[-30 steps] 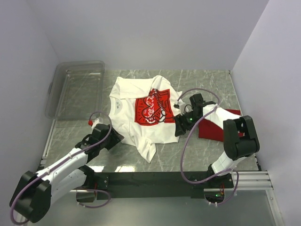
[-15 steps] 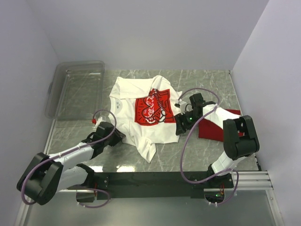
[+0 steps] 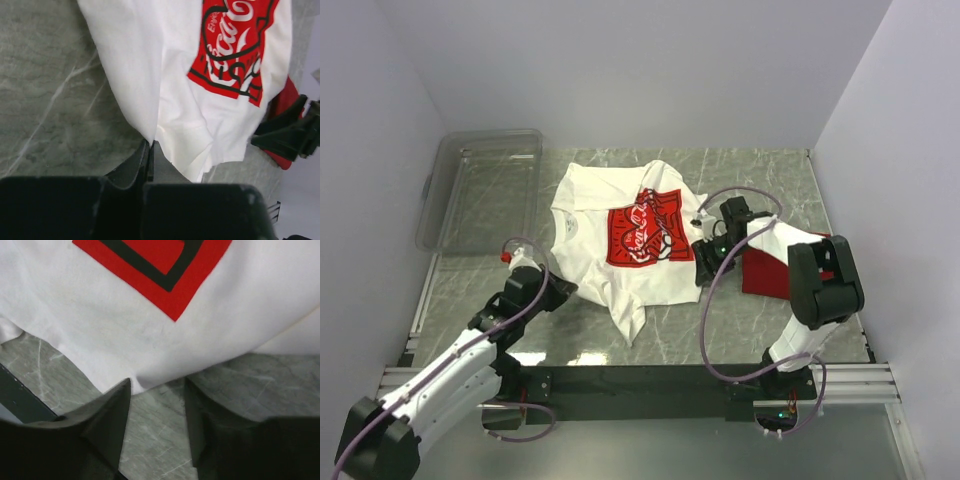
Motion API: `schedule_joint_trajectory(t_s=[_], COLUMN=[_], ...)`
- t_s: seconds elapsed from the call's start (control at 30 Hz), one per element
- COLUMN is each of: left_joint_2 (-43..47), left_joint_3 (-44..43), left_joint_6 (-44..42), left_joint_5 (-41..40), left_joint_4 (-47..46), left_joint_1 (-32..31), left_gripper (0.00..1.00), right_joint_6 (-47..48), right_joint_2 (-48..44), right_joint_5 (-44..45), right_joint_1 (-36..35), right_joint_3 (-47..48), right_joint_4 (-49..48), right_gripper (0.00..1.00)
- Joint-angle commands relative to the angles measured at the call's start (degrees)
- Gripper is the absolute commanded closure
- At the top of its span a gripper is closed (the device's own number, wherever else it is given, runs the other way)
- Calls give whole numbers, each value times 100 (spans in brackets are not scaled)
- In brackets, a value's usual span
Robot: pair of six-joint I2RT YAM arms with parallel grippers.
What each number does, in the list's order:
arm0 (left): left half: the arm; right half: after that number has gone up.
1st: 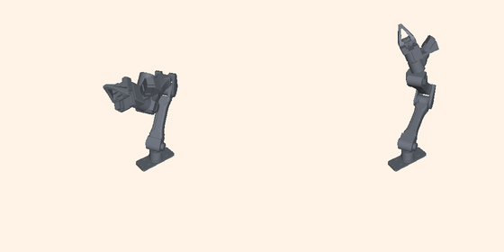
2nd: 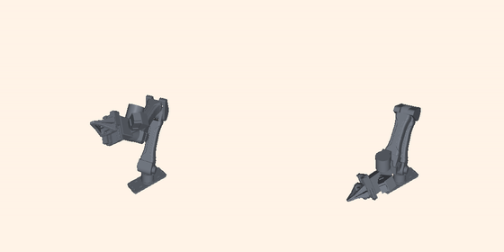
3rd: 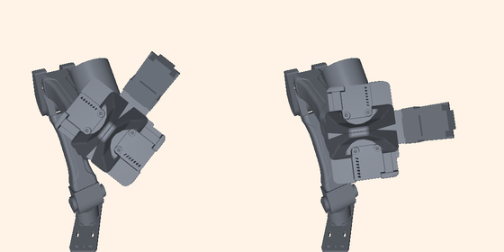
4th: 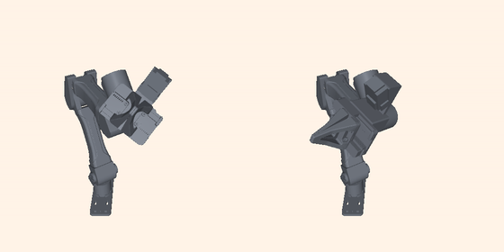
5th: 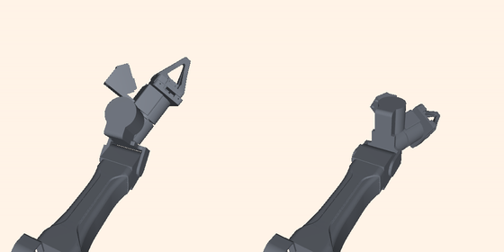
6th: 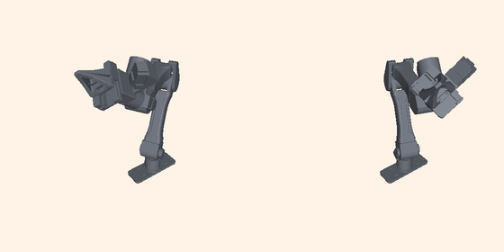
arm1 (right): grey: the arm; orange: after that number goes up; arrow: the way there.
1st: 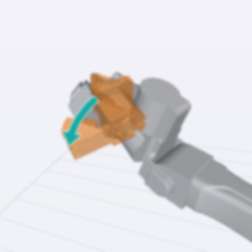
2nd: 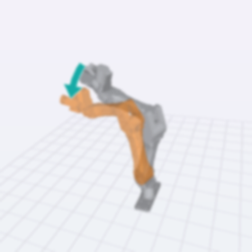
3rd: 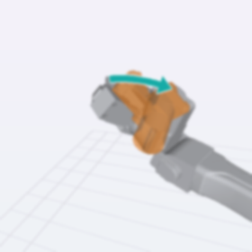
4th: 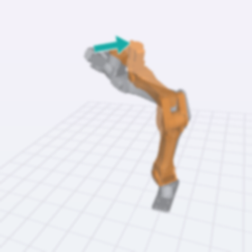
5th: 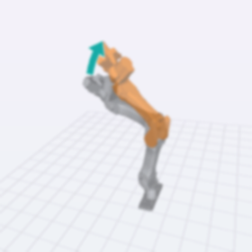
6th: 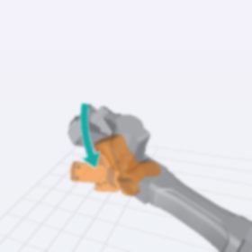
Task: Fold and stack the t-shirts
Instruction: Flatten the tshirt out
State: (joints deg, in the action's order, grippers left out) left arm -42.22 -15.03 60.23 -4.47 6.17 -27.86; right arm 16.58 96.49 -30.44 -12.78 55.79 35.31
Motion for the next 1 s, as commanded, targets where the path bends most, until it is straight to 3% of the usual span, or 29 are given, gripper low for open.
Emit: schedule_joint_trajectory(t_s=[0.0, 0.07, 0.1, 0.13, 0.33, 0.47, 0.6, 0.63, 0.67, 0.73, 0.77, 0.97], left_joint_2=[467, 661, 706, 732, 882, 785, 671, 671, 662, 662, 679, 943], left_joint_3=[-316, -334, -343, -352, -369, -361, -317, -308, -256, -229, -194, -141], left_joint_6=[-231, -231, -239, -239, -292, -292, -327, -336, -345, -345, -345, -327], left_joint_5=[-116, -54, -28, -36, -80, -19, 60, 86, 104, 122, 122, 87], left_joint_4=[796, 911, 955, 1060, 1202, 1079, 1000, 982, 965, 973, 973, 1026], left_joint_1=[-1, -9, -9, -1, 0, -9, -1, 0, 0, -9, -1, -9], left_gripper=[100, 100, 100, 100, 100, 100, 100, 100, 100, 100, 100, 100], right_joint_6=[-49, 20, 56, 73, 503, 575, 574, 557, 505, 530, 522, 1003], right_joint_2=[256, 336, 283, 13, -1359, -1247, -266, -97, 70, 353, 371, -621], right_joint_5=[-270, -322, -314, -296, -313, -149, 151, 143, 152, 231, 283, 758], right_joint_1=[-50, -50, -32, 29, -128, -1462, -2656, -2799, -2914, -3073, -3064, -2477], right_joint_3=[432, 607, 678, 731, 1415, 1768, 2242, 2513, 2629, 2883, 2902, 1972], right_joint_4=[221, 309, 388, 354, 520, 749, 942, 995, 1056, 1144, 1145, 811], right_gripper=[53, 69, 88, 97, 100, 100, 100, 96, 80, 63, 49, 37])
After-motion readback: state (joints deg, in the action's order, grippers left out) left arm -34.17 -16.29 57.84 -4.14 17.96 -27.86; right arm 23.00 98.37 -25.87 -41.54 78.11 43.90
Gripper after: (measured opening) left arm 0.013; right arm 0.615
